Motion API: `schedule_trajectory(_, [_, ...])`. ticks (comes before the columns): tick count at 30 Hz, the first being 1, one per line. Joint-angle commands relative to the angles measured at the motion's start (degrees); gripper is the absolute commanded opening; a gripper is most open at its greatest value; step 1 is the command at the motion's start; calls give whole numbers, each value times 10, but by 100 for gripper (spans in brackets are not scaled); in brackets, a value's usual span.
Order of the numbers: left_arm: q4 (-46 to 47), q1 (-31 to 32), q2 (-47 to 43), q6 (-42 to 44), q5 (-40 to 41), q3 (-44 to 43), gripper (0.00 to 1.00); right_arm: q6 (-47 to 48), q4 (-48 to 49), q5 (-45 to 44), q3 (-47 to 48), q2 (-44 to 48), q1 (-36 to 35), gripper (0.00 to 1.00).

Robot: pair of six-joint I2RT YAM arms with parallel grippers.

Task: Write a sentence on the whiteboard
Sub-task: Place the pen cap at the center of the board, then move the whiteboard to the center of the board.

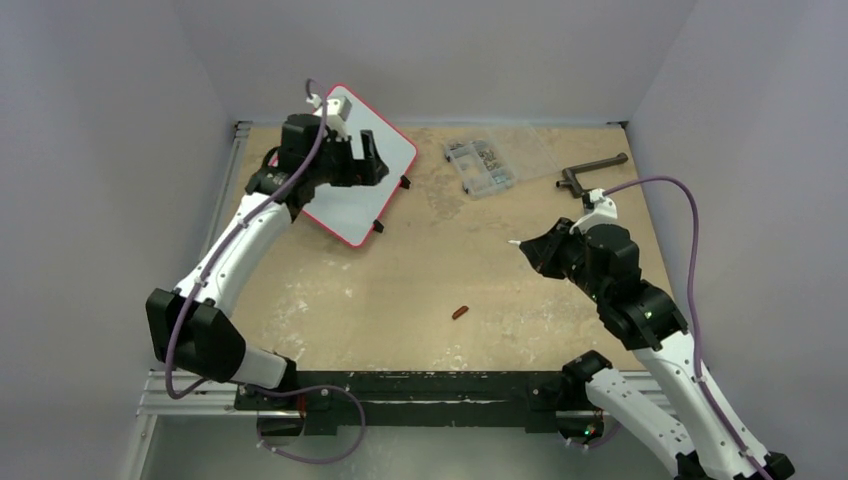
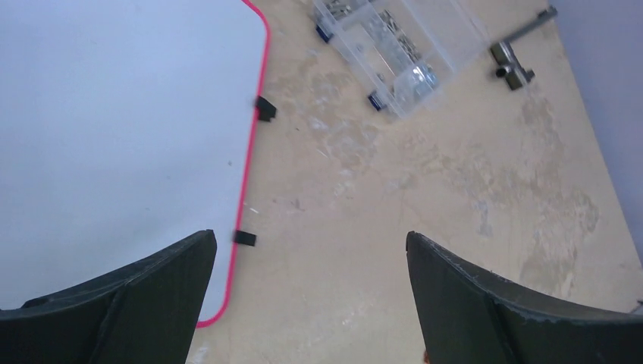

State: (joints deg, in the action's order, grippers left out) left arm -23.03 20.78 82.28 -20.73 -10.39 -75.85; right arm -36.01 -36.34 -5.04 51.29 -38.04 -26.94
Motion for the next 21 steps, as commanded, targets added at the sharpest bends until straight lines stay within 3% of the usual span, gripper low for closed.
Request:
schedule_trajectory(1, [-52, -72, 19, 30, -44, -69, 94, 2, 7, -3, 11, 8, 1, 0])
schedule_trajectory(12, [-85, -207, 186, 47, -131, -290, 91, 1, 3, 4, -2, 9, 2, 0])
schedule_trajectory(21, [-13, -289, 316, -14, -243, -377, 86, 8, 18, 16, -4, -22, 2, 0])
